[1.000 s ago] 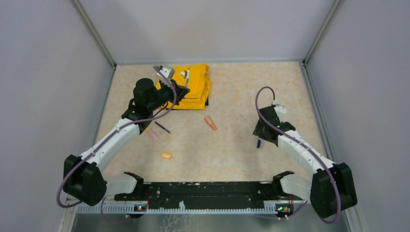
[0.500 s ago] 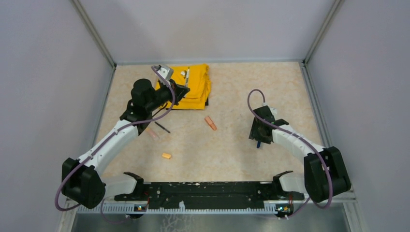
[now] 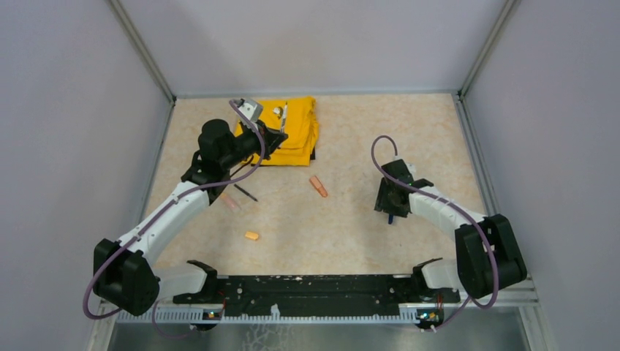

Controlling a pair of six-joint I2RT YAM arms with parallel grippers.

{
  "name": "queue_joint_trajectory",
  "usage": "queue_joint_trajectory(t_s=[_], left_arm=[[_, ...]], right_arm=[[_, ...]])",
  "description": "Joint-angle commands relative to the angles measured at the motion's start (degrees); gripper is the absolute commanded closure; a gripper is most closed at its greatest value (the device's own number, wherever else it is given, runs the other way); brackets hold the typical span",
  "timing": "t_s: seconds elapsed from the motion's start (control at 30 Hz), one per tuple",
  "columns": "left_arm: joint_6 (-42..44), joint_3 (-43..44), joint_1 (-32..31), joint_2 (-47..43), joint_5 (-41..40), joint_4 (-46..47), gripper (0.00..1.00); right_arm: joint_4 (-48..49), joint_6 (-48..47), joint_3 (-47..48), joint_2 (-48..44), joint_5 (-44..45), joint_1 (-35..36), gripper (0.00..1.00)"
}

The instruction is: Insert the pens into the pen caps

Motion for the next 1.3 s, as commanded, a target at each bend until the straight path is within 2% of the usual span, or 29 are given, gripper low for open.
queue_joint_trajectory(t_s=[0.0, 0.37, 0.7, 1.27], left_arm=[[0.3, 0.1, 0.1, 0.0, 1.3, 1.4, 1.0], [-0.2, 0.3, 0.1, 0.5, 2.1, 1.5, 1.0], [-0.3, 0.4, 0.2, 0.7, 2.8, 1.3, 1.0], [-0.4, 0.6, 0.2, 1.2, 3.3, 1.3, 1.0]], right_arm=[[2.3, -0.4, 2.7, 0.7, -1.6, -0.5, 0.49], [2.5, -0.9, 3.5, 2.1, -5.9, -0.6, 0.56], [-1.9, -4.5, 6.2, 4.1, -4.8, -0.5, 0.65], [-6.3, -7.8, 6.8, 6.8, -6.2, -0.5, 0.66]])
